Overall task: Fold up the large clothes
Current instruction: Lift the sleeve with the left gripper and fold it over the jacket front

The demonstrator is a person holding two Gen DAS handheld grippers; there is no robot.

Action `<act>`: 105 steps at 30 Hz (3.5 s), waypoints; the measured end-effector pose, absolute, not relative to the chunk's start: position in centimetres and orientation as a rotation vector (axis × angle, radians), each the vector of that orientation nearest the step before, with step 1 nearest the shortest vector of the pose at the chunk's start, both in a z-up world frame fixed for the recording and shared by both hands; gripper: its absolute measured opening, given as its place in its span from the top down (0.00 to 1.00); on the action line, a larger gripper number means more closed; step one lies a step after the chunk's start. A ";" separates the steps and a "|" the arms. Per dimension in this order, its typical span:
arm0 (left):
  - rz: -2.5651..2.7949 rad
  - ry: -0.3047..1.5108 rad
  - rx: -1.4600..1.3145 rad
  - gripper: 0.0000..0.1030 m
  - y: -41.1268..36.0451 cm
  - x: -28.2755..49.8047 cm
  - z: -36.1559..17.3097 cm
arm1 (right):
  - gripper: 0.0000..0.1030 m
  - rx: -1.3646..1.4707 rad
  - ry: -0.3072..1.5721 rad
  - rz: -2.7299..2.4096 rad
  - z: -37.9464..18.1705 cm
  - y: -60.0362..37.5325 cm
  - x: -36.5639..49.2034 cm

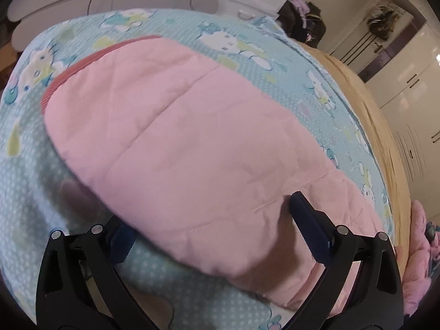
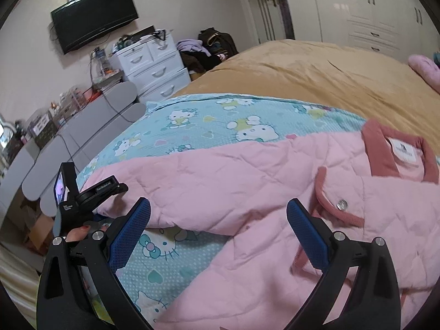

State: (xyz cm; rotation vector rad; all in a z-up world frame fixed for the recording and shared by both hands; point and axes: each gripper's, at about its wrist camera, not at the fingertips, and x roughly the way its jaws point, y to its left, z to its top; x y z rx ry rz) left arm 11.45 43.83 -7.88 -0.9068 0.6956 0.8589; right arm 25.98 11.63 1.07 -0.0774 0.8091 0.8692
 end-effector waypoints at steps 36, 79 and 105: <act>0.487 0.333 -0.646 0.87 34.8 11.5 7.8 | 0.04 0.204 0.776 0.600 2.7 -15.3 25.8; -0.216 0.802 0.281 0.82 -5.4 24.9 -4.2 | 0.04 0.457 0.760 0.367 0.3 -33.7 25.6; -0.262 0.700 -0.106 0.09 3.8 18.6 -0.8 | 0.04 0.511 0.825 0.442 -0.4 -30.1 26.3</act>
